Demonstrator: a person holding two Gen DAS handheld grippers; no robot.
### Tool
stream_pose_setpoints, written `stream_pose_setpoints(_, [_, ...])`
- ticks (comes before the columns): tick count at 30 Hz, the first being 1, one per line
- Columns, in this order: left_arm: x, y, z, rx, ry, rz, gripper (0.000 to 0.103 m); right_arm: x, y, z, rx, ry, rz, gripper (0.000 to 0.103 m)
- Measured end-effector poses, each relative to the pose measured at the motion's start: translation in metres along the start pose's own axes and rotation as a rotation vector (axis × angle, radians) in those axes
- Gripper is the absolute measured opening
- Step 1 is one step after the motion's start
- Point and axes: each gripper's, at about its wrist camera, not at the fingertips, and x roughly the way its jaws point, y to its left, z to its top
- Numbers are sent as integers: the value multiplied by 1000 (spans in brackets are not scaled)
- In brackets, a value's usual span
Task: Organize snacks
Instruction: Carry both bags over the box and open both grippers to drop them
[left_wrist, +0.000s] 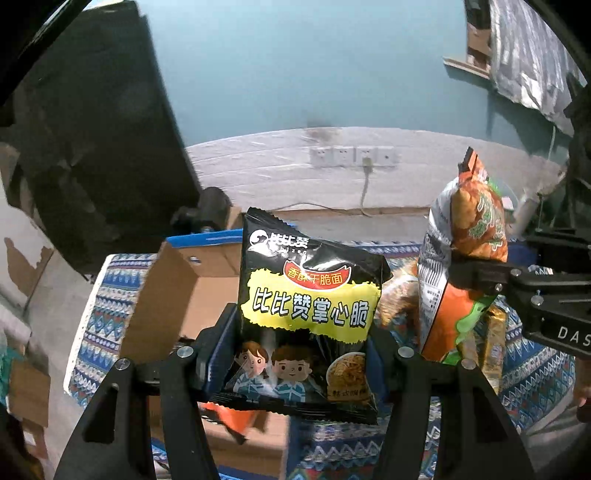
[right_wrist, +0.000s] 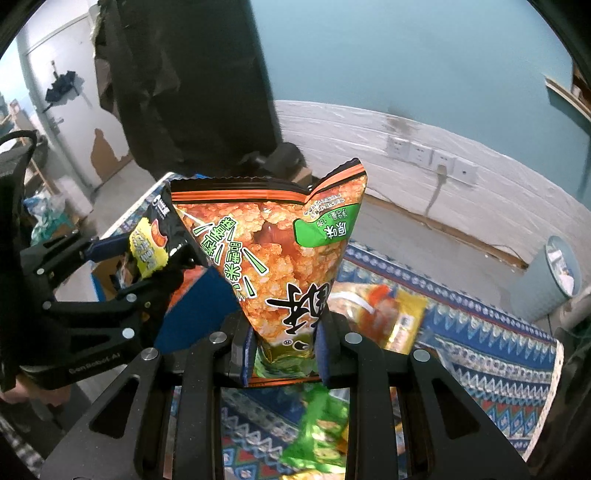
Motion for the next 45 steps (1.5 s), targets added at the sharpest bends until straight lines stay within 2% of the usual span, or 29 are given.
stream_pose_setpoints(9, [4, 66, -5, -115, 10, 46, 62, 22, 46, 37, -82, 15, 48, 24])
stream_pose_setpoints(15, [13, 101, -11, -172, 24, 97, 62, 53, 80, 63, -119, 31, 95, 24])
stream_pose_setpoints(22, [24, 126, -19, -219, 45, 136, 62, 85, 104, 75, -132, 74, 132, 24])
stream_pose_setpoints(30, [34, 134, -23, -247, 80, 133, 62, 108, 116, 80, -133, 124, 157, 26])
stream_pose_setpoints(32, [35, 134, -24, -246, 83, 143, 62, 110, 117, 80, -131, 133, 157, 31])
stream_pose_setpoints(33, [35, 133, -24, -242, 84, 151, 63, 110, 117, 80, -130, 135, 157, 42])
stream_pose_setpoints(36, [34, 132, -23, -230, 85, 172, 76, 108, 115, 80, -127, 117, 142, 62])
stream_pose_setpoints(45, [28, 118, -18, -195, 62, 186, 80, 94, 88, 76, -64, 116, 111, 64])
